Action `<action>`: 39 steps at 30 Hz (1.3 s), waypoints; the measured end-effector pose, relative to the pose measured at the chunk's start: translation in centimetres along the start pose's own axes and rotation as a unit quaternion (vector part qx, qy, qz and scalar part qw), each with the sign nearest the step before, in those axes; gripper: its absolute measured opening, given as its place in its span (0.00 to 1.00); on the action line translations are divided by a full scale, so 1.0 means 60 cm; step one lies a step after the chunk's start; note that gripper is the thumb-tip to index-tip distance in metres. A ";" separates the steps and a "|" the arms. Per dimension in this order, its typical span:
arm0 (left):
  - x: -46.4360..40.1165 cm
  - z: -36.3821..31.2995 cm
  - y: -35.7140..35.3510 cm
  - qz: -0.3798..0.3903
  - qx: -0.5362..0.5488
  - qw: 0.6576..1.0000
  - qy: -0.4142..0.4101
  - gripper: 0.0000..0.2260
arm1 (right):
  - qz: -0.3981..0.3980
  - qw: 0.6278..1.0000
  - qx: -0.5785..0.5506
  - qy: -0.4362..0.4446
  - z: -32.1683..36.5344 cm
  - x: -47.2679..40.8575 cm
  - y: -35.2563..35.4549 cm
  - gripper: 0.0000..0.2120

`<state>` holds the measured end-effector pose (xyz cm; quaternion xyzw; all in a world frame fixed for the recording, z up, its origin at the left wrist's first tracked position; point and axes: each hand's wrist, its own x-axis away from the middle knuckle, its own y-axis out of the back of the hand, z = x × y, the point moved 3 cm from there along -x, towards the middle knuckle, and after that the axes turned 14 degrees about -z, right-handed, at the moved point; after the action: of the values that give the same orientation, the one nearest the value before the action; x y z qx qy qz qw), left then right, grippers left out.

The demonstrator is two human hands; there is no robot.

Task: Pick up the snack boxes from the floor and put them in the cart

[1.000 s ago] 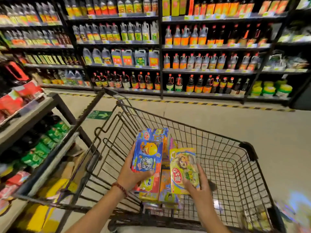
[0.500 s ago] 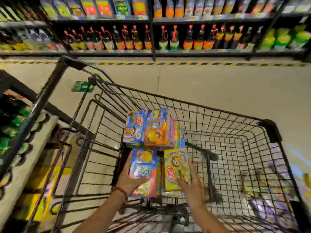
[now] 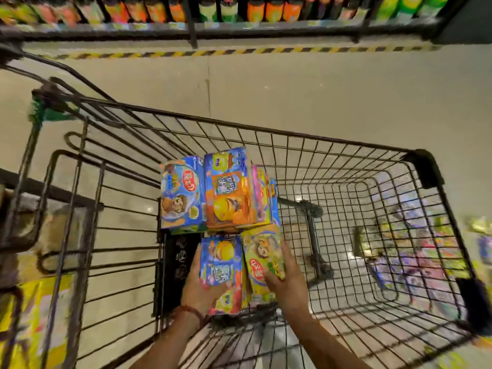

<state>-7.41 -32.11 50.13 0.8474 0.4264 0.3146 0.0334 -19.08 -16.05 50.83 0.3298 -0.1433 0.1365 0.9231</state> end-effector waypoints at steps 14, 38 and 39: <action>0.012 -0.038 0.013 -0.020 -0.300 0.932 -0.202 0.40 | -0.136 0.953 0.238 0.127 0.040 0.010 0.043 0.32; 0.733 -0.391 -0.385 0.048 -0.267 0.486 -0.831 0.32 | -0.609 0.673 0.415 0.065 -0.123 0.444 0.829 0.25; 0.772 -0.380 -0.400 0.055 -0.253 0.476 -0.840 0.32 | -0.611 0.670 0.419 0.048 -0.149 0.473 0.851 0.25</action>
<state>-16.75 12.75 83.95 0.6829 0.0486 -0.4527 0.5713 -9.04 32.26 83.33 0.6887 0.2075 -0.3966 0.5704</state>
